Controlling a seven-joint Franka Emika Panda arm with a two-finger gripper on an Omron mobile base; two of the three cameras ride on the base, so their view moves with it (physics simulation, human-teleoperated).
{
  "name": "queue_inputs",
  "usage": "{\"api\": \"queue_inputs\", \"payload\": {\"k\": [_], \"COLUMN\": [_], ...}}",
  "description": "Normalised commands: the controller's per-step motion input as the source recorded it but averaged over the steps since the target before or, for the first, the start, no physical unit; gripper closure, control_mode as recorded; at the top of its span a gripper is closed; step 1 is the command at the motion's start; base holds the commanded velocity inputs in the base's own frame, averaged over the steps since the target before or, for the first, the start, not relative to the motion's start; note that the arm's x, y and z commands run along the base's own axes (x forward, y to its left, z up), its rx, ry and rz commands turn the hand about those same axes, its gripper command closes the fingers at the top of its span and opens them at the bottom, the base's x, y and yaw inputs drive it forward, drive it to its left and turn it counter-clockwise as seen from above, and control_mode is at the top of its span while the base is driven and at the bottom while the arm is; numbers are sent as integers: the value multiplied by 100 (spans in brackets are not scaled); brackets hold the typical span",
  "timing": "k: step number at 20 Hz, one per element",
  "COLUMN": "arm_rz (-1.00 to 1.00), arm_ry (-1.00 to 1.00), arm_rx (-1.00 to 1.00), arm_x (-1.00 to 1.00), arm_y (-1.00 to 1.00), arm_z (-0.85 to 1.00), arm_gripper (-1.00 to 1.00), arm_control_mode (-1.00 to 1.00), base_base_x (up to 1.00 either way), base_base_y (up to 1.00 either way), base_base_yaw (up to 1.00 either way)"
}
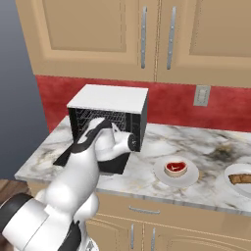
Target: Open the toaster oven door. Place the baguette on the bottom rack in the toaster oven and place the steak on the top rack.
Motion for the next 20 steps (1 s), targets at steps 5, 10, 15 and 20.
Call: {"api": "queue_inputs", "payload": {"k": [5, 10, 15, 20], "arm_rz": [-14, 0, 0, -13], "arm_ry": [0, -12, -23, -27], "arm_rx": [27, 14, 13, 1], "arm_x": [67, 23, 29, 25], "arm_y": [1, -2, 7, 23], "arm_z": [31, -10, 0, 0], "arm_gripper": [-100, -100, -100, -100], "arm_control_mode": [-100, -100, -100, -100], "base_base_x": [0, 0, 0, 0], "base_base_y": [0, 0, 0, 0], "base_base_yaw": [0, 0, 0, 0]}}
